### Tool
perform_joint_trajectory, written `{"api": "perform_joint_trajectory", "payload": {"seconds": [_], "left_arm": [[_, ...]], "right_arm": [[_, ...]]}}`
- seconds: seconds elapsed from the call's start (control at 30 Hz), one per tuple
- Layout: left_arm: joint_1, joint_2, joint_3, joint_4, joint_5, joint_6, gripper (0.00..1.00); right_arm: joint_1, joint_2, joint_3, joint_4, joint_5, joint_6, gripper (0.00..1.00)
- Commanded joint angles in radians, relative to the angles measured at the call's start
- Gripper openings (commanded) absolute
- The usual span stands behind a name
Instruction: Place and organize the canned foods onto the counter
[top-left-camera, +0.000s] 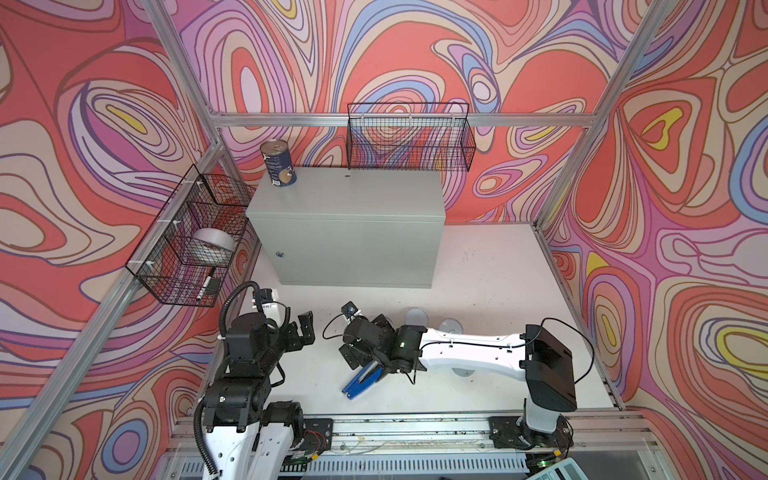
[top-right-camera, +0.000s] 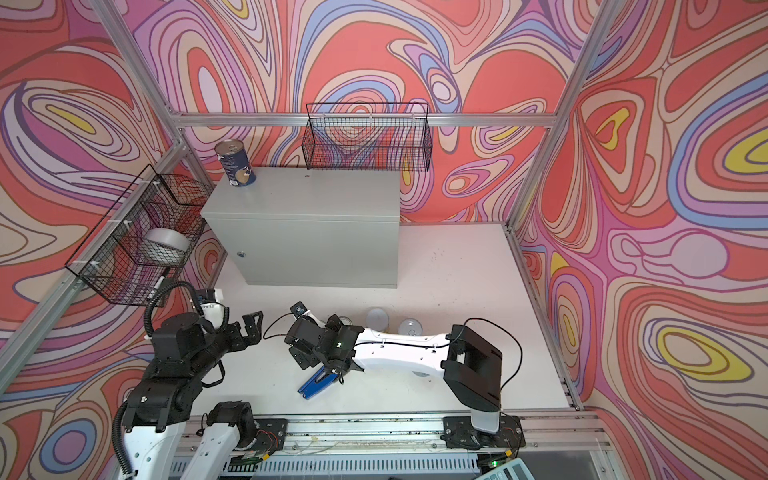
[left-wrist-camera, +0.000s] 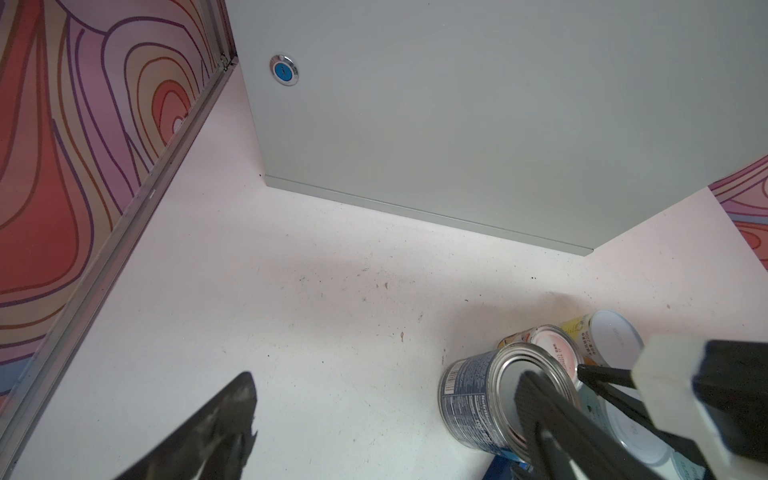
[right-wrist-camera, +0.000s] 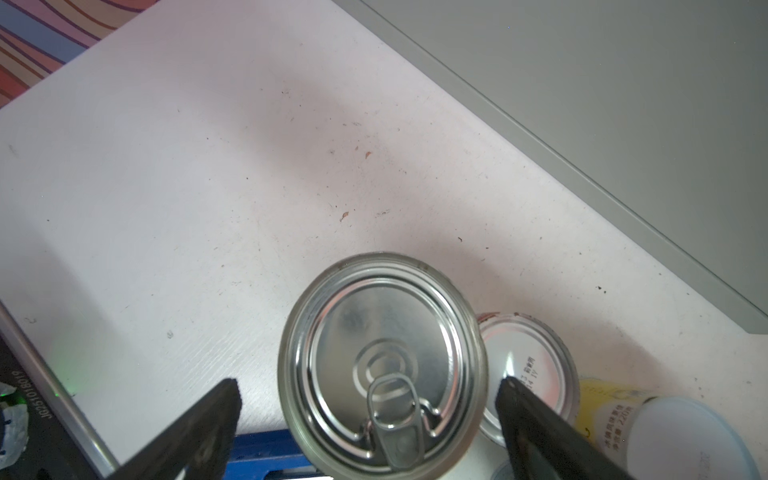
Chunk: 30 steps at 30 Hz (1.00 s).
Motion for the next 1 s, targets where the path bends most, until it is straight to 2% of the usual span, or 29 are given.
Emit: {"api": "perform_joint_trajectory", "payload": {"seconds": [0.0,0.2,0.83,0.97], "left_arm": [[-0.003,-0.019,-0.007,-0.006,-0.016,-0.014,1.0],[-0.003,-0.01,-0.009,-0.006,-0.016,-0.014,1.0],[-0.003,-0.009,-0.009,-0.003,-0.01,-0.014,1.0],[-0.003,-0.003,-0.009,-0.003,-0.007,-0.013,1.0]], "right_arm": [[0.003,0.028,0.023,-0.03,0.019,-0.006,0.99],[0.003,0.035,0.018,-0.011,-0.004,-0.008,0.98],[0.002,0.131,0.113,-0.115,0.061,0.012,0.96],[0.003,0.131,0.11,-0.091,0.044,0.007,0.86]]}}
